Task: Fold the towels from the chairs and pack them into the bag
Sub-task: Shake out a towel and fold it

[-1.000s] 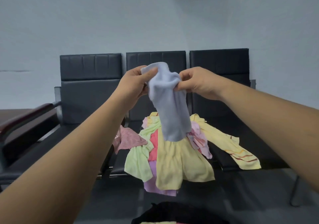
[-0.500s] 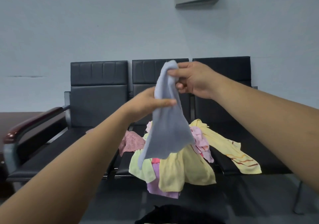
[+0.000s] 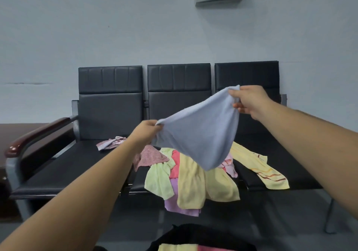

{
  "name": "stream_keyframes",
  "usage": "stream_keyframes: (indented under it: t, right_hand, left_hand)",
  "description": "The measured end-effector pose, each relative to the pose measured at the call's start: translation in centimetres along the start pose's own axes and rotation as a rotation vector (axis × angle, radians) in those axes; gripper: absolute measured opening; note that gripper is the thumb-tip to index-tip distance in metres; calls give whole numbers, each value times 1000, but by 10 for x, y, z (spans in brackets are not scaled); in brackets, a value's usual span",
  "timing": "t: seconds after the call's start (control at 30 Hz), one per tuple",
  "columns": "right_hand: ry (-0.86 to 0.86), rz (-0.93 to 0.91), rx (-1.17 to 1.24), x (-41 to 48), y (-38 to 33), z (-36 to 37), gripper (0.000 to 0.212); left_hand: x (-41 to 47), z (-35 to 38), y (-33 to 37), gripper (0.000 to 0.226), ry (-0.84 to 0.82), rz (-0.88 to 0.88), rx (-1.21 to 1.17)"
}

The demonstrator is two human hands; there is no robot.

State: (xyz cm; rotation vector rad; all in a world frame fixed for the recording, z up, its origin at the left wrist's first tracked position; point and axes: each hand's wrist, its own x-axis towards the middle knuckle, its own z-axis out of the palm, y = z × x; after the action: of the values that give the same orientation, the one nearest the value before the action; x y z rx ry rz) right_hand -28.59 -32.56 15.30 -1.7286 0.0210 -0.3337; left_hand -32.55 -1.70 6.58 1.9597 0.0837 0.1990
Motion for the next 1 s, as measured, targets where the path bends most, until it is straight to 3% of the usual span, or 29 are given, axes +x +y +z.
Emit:
stream_keyframes:
  t: [0.07, 0.17, 0.23, 0.3, 0.43, 0.57, 0.63, 0.73, 0.8, 0.9, 1.0]
  right_hand:
    - [-40, -35, 2, 0, -2, -5, 36]
    - [-262, -3, 332, -5, -16, -11, 14]
    - [-302, 17, 480, -5, -22, -15, 9]
    - [-239, 31, 453, -3, -22, -17, 17]
    - [-101, 23, 300, 1, -8, -18, 36]
    - [-87, 15, 187, -2, 11, -13, 30]
    - [-109, -1, 119, -3, 15, -8, 25]
    - [-187, -9, 75, -2, 16, -3, 18]
    - [-260, -5, 132, -6, 12, 1, 24]
    - [-328, -26, 225, -13, 2, 9, 29]
    - [-304, -92, 157, -19, -4, 17, 24]
  left_hand:
    - [-5, -9, 20, 23, -22, 39, -212]
    - [-10, -24, 51, 25, -116, 93, -594]
    - [-11, -33, 66, 31, -146, 142, -629]
    - [-10, -42, 74, 25, -99, 227, -397]
    - [-1, -69, 68, 20, 74, 311, 381]
    - [-7, -70, 60, 26, 84, 254, 723]
    - [-9, -66, 56, 29, 20, 201, 597]
    - [-11, -59, 57, 18, -201, 160, -21]
    - [-13, -53, 68, 18, -282, 189, -305]
    - [-14, -44, 88, 24, -323, 226, -453]
    - [-16, -36, 99, 28, -405, 245, -416]
